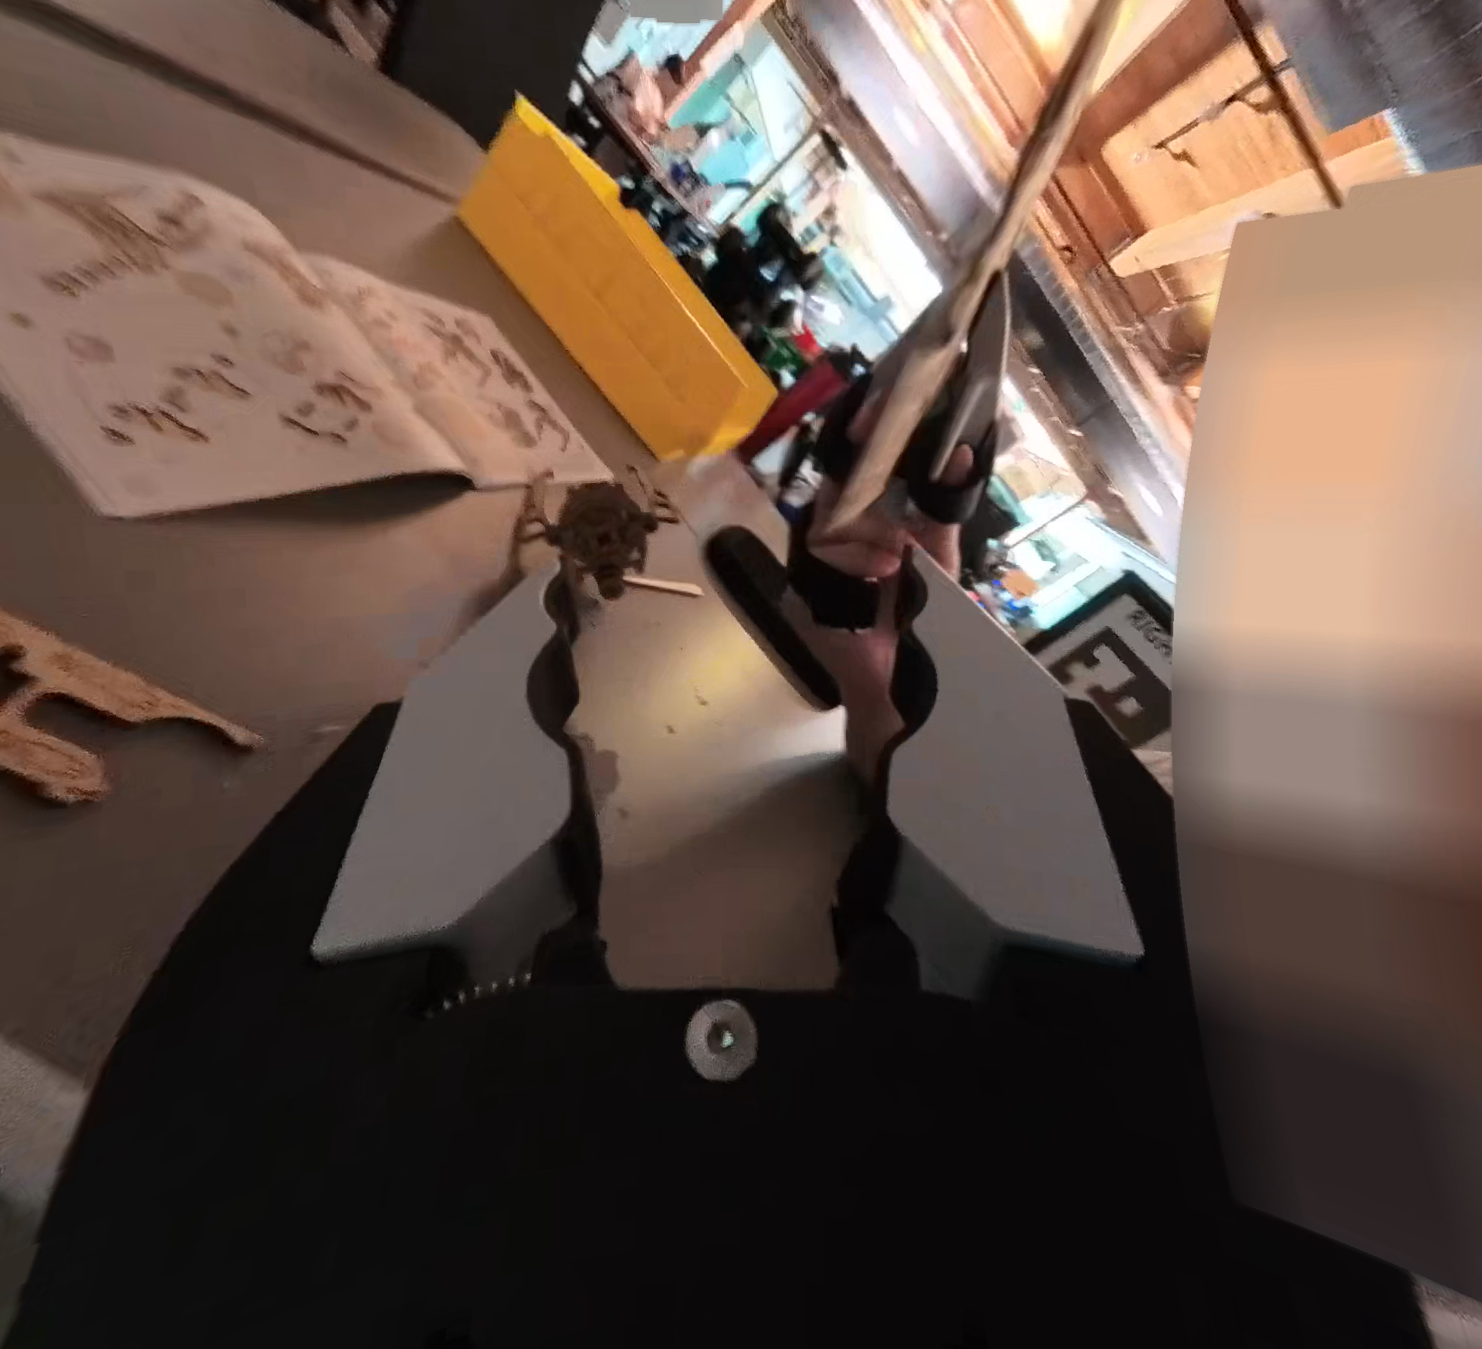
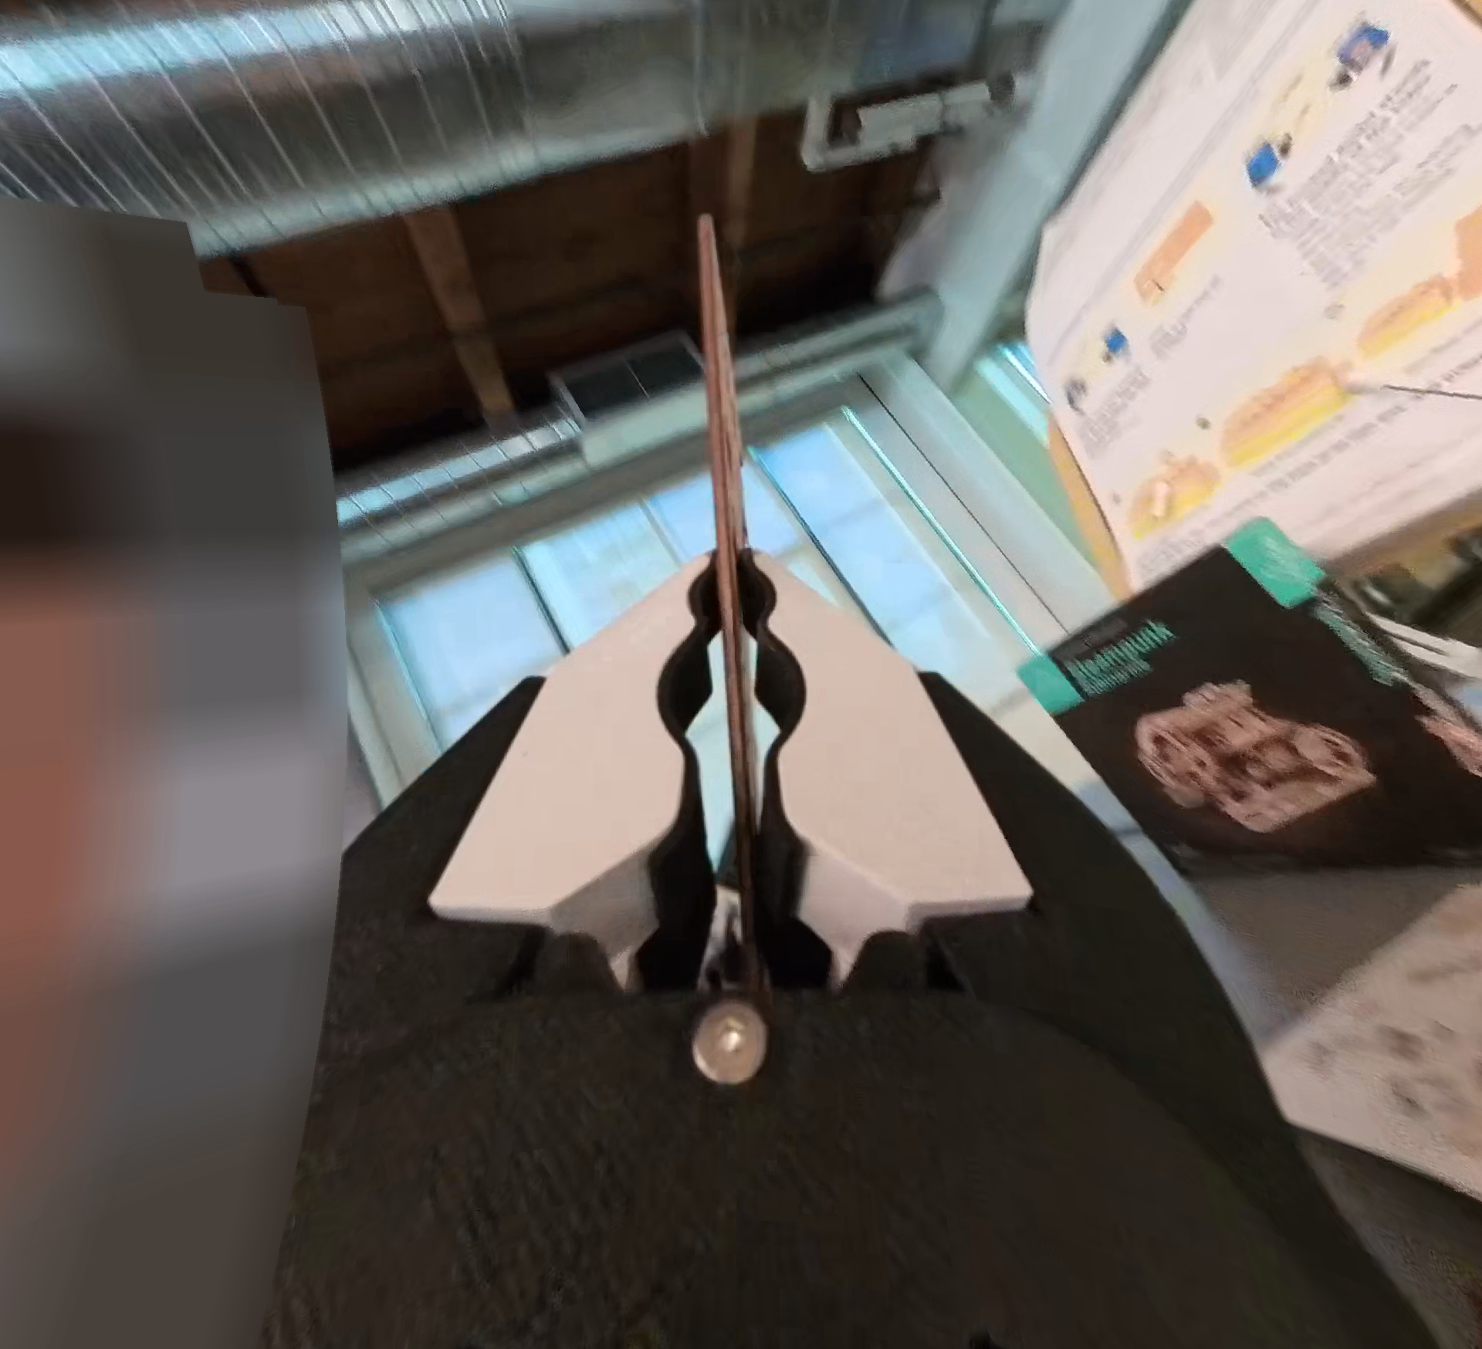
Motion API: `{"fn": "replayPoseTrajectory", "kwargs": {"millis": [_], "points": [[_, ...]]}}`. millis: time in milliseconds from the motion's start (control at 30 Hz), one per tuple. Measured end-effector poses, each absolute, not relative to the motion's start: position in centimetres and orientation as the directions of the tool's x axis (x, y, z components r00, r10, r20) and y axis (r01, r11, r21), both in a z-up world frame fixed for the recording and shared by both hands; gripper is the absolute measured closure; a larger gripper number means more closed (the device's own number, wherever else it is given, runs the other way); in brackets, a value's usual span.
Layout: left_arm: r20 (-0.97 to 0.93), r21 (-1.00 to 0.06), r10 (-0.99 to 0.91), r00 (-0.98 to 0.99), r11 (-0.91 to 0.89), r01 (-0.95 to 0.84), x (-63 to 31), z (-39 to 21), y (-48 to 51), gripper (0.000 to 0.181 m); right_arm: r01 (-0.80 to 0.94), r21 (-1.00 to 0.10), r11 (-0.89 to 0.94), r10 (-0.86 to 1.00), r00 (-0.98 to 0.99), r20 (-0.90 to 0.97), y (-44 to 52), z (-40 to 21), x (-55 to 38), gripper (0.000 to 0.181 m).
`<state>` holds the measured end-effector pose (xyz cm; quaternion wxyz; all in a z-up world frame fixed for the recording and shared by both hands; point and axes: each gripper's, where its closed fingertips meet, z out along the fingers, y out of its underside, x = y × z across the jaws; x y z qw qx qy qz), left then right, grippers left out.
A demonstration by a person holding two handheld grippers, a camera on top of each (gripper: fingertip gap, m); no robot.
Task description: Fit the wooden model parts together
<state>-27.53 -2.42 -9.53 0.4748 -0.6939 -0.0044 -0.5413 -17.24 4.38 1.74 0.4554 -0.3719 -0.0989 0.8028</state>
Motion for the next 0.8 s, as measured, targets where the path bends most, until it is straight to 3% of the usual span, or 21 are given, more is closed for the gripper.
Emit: {"fn": "replayPoseTrajectory", "kwargs": {"millis": [133, 233, 400, 467, 567, 700, 800], "points": [[0.780, -0.617, -0.553, 0.292, -0.600, 0.509, -24.5, -9.3, -3.4, 0.102, -0.633, -0.365, -0.682, 0.701, -0.426, -0.572, 3.9, 0.3, -18.3, 0.180], [0.746, -0.647, -0.619, 0.245, -0.588, 0.486, -22.9, -8.5, -4.2, 0.105, -0.604, -0.297, -0.740, 0.630, -0.468, -0.620, 3.4, -1.1, -19.8, 0.181], [0.679, -0.724, -0.649, 0.343, -0.518, 0.455, -23.0, -8.7, -4.5, 0.150, -0.562, -0.311, -0.766, 0.613, -0.494, -0.617, 0.9, -1.6, -21.7, 0.180], [0.661, -0.722, -0.693, 0.286, -0.485, 0.493, -23.6, -7.1, -5.1, 0.176, -0.556, -0.360, -0.749, 0.643, -0.481, -0.595, 0.0, -1.3, -22.1, 0.180], [0.600, -0.751, -0.741, 0.301, -0.392, 0.531, -25.3, -5.3, -5.4, 0.179, -0.535, -0.469, -0.702, 0.709, -0.464, -0.532, -1.5, -1.0, -22.5, 0.178], [0.521, -0.800, -0.771, 0.366, -0.293, 0.523, -28.7, -3.1, -5.7, 0.180, -0.490, -0.619, -0.614, 0.789, -0.398, -0.467, -1.6, -1.1, -22.7, 0.158], [0.503, -0.804, -0.772, 0.388, -0.254, 0.538, -32.0, -1.7, -5.9, 0.180, -0.459, -0.781, -0.423, 0.906, -0.203, -0.371, 0.3, -1.5, -22.6, 0.137]]}}
